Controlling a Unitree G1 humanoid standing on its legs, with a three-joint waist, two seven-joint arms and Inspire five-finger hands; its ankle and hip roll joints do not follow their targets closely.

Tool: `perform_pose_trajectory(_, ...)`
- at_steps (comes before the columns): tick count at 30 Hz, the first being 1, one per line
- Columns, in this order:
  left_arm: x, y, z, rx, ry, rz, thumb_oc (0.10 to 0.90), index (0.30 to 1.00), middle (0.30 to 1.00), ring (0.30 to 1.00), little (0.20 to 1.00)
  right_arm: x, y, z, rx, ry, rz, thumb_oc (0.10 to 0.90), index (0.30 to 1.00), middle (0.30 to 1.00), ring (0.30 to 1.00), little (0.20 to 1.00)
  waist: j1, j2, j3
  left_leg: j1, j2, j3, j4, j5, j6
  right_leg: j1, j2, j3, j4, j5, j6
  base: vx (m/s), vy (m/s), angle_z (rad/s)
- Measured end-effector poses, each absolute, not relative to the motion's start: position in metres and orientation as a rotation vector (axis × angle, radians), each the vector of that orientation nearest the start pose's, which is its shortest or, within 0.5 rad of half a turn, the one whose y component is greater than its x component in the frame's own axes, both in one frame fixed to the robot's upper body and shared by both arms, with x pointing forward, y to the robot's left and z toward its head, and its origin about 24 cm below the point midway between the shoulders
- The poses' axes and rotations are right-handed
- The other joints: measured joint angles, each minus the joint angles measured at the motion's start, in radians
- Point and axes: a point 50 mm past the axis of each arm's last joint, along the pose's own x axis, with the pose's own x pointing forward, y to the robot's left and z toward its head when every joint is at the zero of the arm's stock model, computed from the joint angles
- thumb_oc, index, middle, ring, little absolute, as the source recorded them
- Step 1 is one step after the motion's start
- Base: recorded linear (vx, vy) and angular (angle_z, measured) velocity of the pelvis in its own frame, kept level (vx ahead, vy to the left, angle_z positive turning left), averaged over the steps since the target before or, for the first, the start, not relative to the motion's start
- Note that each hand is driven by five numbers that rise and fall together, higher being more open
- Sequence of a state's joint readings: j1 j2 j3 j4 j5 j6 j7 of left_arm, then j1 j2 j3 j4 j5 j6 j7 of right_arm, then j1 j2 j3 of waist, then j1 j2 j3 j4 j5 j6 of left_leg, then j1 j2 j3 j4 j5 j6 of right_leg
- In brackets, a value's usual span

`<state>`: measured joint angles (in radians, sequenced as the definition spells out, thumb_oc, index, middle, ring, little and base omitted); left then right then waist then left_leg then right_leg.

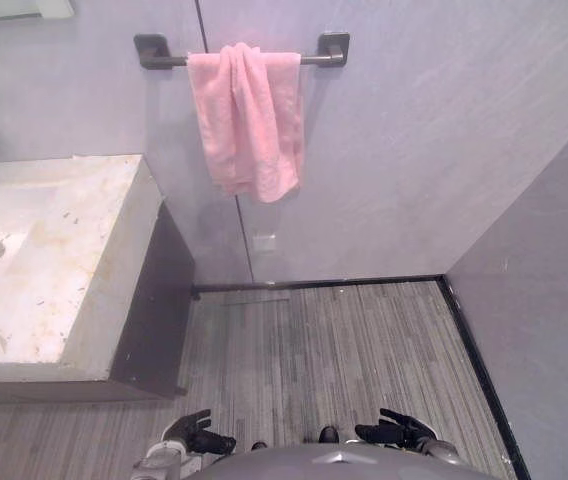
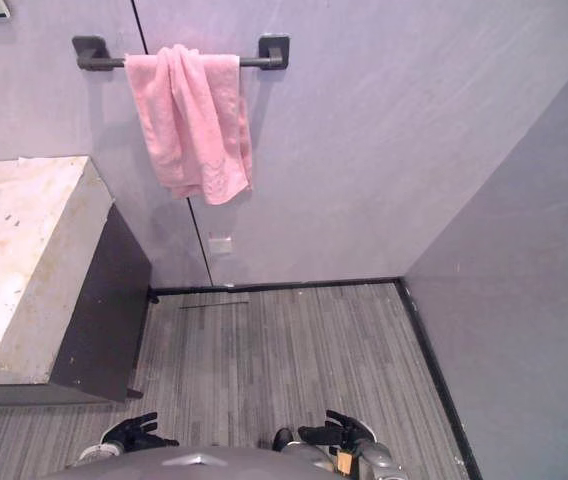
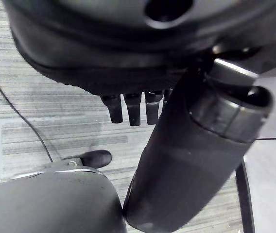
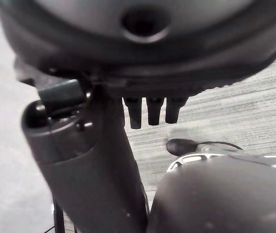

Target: Organize the bathroom.

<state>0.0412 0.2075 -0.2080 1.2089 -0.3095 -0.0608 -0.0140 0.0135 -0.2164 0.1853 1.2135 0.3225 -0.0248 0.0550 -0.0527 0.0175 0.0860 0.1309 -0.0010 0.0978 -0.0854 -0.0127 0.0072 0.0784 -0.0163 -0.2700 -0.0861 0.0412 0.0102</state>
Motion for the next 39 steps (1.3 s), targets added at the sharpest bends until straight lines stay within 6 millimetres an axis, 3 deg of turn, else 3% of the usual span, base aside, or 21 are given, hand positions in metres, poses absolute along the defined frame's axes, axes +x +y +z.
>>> perform_pose_trajectory(39,0.093,0.215,-0.164,0.108,1.177,0.182,0.800,0.900,0.900,0.900,0.900,0.101,-0.215,-0.161,0.041,1.172,-0.041,0.800,0.900,0.900,0.900,0.900,-0.001,-0.001,0.033,-0.001,0.000,-0.019,0.004,0.000,-0.004,0.011,0.000,-0.021,0.000,-0.013,0.001,0.01,-0.014,0.01)
